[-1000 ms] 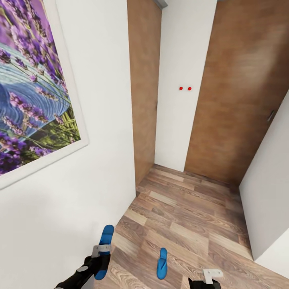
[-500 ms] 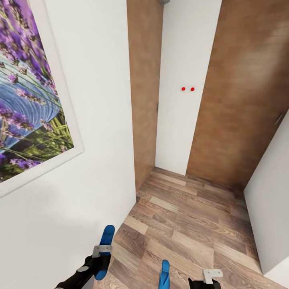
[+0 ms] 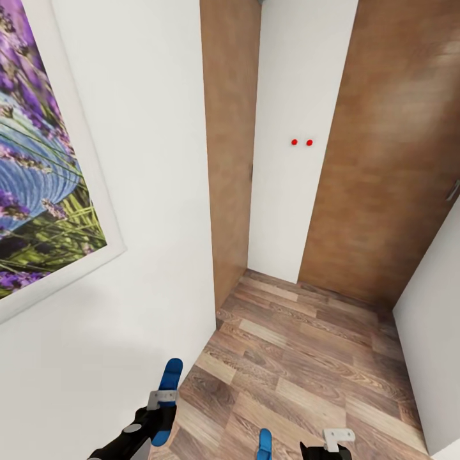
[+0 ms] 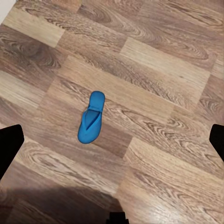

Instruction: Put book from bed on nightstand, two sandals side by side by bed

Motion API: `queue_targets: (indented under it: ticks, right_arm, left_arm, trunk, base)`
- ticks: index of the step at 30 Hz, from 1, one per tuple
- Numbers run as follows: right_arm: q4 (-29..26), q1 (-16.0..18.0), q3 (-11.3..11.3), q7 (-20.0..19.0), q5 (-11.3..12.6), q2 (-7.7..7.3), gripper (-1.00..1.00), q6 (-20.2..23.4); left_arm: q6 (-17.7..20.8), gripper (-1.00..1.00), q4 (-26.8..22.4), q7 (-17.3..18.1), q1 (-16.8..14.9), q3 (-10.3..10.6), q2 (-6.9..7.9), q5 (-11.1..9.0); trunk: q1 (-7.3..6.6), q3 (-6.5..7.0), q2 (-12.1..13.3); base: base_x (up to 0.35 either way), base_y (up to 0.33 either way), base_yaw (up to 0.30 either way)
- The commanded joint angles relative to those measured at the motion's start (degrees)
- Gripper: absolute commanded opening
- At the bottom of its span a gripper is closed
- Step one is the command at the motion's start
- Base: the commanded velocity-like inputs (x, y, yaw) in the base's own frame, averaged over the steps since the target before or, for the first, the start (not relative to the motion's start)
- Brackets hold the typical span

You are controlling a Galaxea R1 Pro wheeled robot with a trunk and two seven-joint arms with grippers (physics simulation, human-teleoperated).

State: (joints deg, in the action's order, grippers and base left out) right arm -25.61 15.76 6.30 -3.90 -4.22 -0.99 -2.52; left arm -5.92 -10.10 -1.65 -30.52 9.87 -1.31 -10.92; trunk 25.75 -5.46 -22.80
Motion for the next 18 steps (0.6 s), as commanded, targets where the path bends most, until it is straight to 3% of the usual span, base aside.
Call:
queue_targets:
  ticks: [1, 18]
  right_arm:
    - [0.04, 0.05, 0.47, -0.41, -0.44, 0.04, 1.0, -0.2]
    - [0.04, 0.06, 0.47, -0.41, -0.44, -0.03, 1.0, -0.2]
  left_arm:
    - [-0.23, -1.0, 0.07, -0.22, -0.06, 0.47, 0.01, -0.53]
    - [-0.39, -1.0, 0.01, -0.37, -0.06, 0.5, 0.06, -0.59]
  trunk:
    - [0.04, -0.12, -0.12]
    - [0.04, -0.12, -0.12]
  base:
    - [0.043, 0.006, 0.0]
    - [0.069, 0.06, 0.0]
